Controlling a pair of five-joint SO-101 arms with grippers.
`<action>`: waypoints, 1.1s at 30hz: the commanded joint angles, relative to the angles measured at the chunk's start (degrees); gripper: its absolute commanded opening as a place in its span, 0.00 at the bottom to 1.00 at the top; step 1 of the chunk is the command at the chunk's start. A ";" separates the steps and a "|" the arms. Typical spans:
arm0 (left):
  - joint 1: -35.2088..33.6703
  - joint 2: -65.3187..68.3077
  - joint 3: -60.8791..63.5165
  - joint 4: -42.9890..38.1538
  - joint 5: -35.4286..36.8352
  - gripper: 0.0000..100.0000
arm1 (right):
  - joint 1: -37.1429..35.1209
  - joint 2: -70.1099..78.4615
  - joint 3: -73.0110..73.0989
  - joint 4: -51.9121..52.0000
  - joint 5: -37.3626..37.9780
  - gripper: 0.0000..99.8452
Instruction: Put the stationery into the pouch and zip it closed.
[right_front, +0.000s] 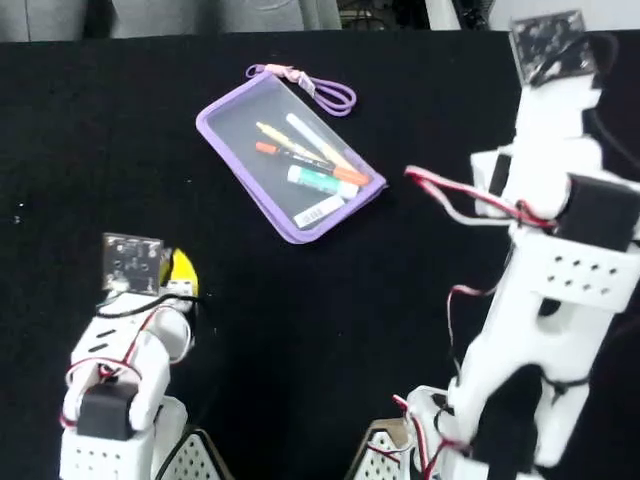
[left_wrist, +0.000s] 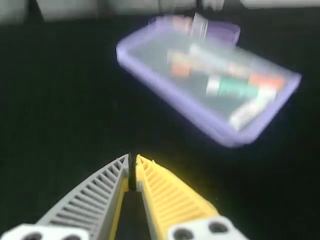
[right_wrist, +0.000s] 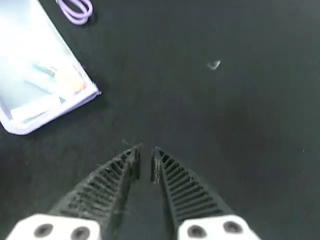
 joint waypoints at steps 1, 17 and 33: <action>-0.40 -0.35 2.86 4.40 -0.44 0.03 | 0.79 -9.10 13.85 -7.30 -0.62 0.05; -0.40 -0.26 12.53 8.44 -0.53 0.03 | 0.70 -44.09 64.48 -25.67 -0.62 0.05; -0.40 -0.18 17.80 9.05 -0.53 0.03 | -6.33 -66.86 84.70 -25.49 -0.26 0.05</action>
